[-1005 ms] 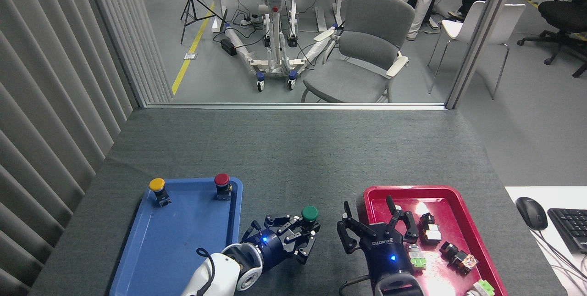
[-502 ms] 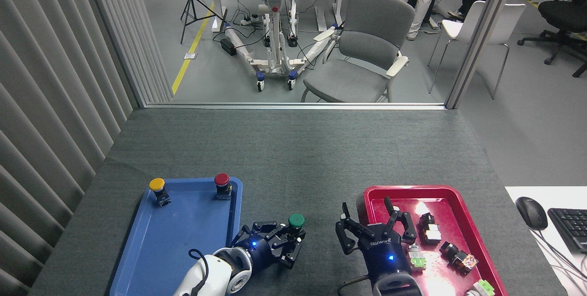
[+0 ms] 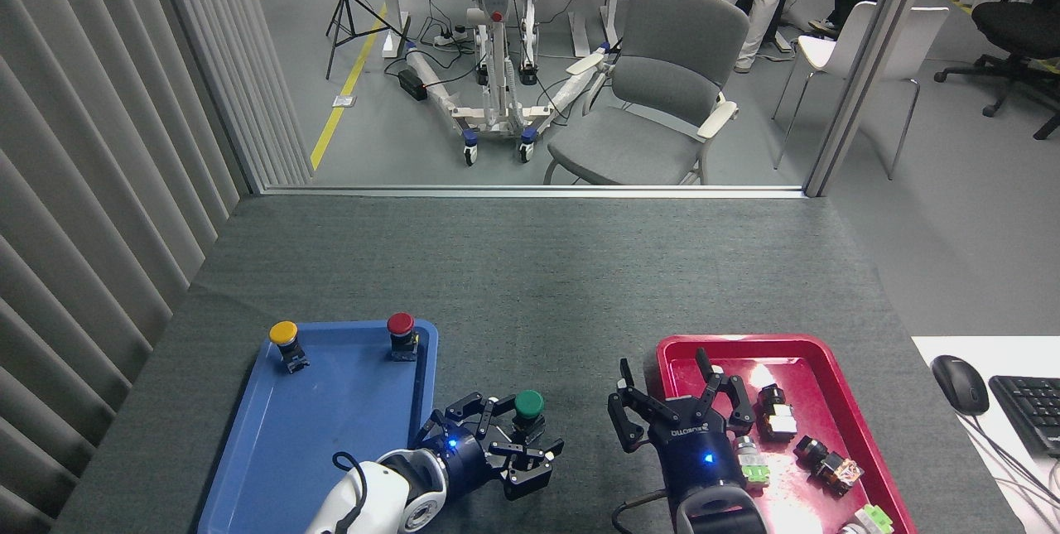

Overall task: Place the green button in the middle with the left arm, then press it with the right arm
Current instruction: 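Release the green button and withdraw the left gripper to the tray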

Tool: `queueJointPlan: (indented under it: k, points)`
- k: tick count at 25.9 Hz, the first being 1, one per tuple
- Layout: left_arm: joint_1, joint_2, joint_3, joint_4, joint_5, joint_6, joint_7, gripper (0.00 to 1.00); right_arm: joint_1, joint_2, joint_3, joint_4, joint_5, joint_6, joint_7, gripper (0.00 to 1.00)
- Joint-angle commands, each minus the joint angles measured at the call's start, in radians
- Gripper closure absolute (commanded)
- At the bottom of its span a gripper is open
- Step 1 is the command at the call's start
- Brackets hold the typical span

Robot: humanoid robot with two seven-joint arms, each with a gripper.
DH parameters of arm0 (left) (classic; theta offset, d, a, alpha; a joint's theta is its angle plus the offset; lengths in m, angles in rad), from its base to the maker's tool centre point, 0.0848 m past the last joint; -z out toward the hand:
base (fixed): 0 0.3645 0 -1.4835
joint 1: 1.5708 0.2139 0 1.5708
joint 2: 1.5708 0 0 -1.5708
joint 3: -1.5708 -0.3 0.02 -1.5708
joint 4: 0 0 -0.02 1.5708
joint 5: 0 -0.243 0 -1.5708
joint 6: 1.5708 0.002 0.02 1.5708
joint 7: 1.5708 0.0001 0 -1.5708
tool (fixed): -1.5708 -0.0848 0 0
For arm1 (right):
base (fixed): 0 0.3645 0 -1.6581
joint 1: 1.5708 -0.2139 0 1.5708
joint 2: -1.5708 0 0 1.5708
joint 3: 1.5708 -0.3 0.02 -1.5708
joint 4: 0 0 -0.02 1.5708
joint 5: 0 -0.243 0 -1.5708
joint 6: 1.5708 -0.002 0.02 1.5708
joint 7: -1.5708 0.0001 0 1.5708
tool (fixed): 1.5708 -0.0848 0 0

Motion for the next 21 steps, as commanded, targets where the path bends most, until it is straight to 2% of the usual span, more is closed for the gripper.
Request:
queueJointPlan:
  k: [1, 4, 7, 12, 14, 16, 19, 21]
  points:
    - [0.007, 0.020, 0.010, -0.016, 0.005, -0.013, -0.007, 0.01, -0.003, 0.000, 0.000, 0.006, 0.000, 0.000, -0.005, 0.00]
    - [0.064, 0.083, 0.028, -0.127, 0.006, 0.000, -0.009, 0.01, -0.002, 0.000, 0.014, 0.006, 0.000, 0.002, -0.006, 0.00]
    - [0.154, 0.132, 0.116, -0.274, 0.010, 0.065, -0.003, 0.01, -0.003, 0.002, 0.025, 0.006, 0.000, 0.000, -0.006, 0.00]
    - [0.365, 0.148, 0.323, -0.498, 0.010, 0.226, 0.007, 0.01, -0.005, -0.001, 0.052, 0.010, 0.000, -0.004, -0.006, 0.00]
    - [0.449, 0.148, 0.406, -0.598, 0.010, 0.335, 0.027, 0.01, -0.005, -0.001, 0.061, 0.010, 0.000, -0.020, -0.006, 0.01]
    - [0.526, 0.137, 0.453, -0.648, 0.003, 0.505, 0.073, 0.01, -0.005, -0.001, 0.071, 0.010, 0.000, -0.024, -0.006, 0.02]
    - [0.535, 0.123, 0.438, -0.673, 0.006, 0.750, 0.103, 0.01, -0.005, -0.001, 0.072, 0.010, 0.000, -0.026, -0.006, 0.04]
    - [0.484, 0.093, 0.415, -0.653, 0.008, 0.847, 0.086, 0.01, -0.005, 0.002, 0.074, 0.010, 0.000, -0.026, -0.005, 0.05]
